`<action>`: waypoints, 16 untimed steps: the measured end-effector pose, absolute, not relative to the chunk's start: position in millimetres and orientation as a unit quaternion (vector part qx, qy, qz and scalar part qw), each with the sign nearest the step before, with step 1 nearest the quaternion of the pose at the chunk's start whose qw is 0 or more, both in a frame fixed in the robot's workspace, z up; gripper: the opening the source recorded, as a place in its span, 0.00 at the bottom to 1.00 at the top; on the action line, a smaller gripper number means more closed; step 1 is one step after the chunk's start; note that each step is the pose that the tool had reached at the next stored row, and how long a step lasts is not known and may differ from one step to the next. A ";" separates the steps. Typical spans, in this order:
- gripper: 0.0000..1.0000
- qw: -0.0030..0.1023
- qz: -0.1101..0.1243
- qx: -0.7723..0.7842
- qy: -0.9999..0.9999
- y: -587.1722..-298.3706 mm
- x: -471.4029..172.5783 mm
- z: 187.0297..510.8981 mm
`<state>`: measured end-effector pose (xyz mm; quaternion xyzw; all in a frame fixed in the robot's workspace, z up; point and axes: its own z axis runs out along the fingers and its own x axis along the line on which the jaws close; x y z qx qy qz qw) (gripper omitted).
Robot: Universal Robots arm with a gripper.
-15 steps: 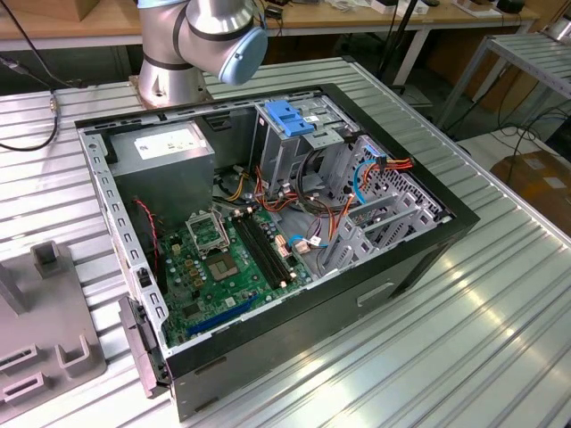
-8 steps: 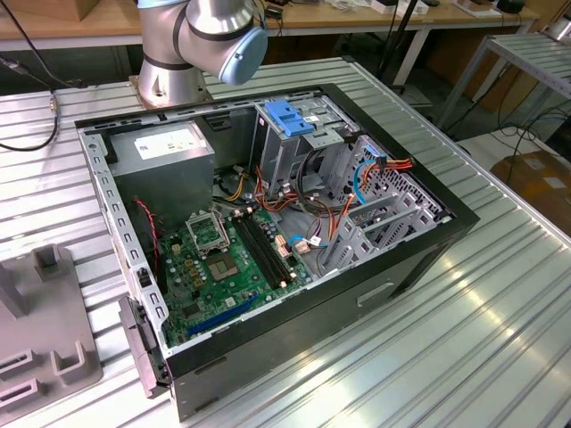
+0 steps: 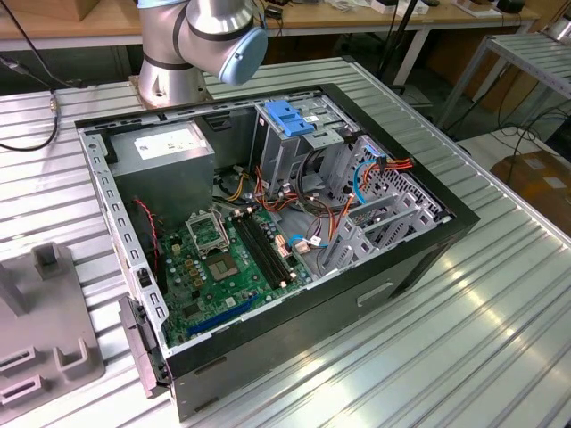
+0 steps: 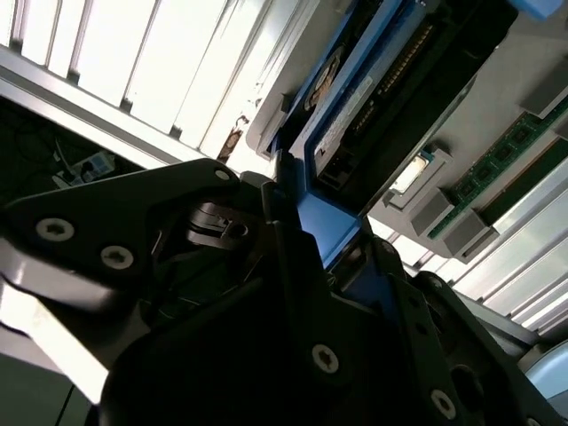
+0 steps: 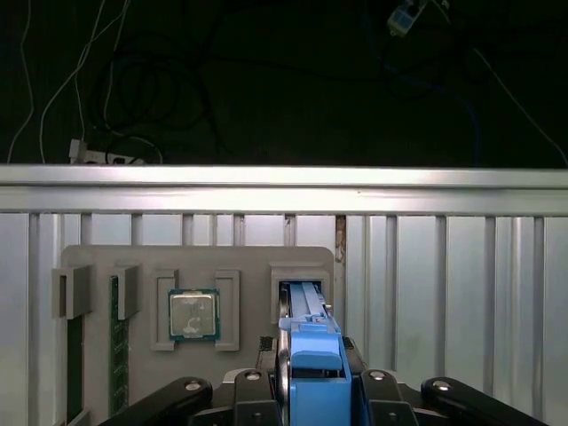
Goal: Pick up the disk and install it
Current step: 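Pick up the disk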
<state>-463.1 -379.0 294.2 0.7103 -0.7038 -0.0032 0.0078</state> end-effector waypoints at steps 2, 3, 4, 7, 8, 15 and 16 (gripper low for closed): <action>0.37 0.008 -0.003 0.712 -0.703 -379.0 -463.1 294.3; 0.37 0.008 -0.003 0.712 -0.702 -379.0 -463.1 294.2; 0.37 0.008 -0.003 0.712 -0.702 -379.0 -463.1 294.2; 0.37 0.008 -0.003 0.714 -0.700 -379.0 -463.1 294.2; 0.37 0.008 -0.003 0.714 -0.700 -379.0 -463.1 294.2; 0.37 0.008 -0.003 0.694 -0.720 -379.0 -463.1 294.0; 0.37 0.008 -0.003 0.693 -0.720 -379.0 -463.1 294.0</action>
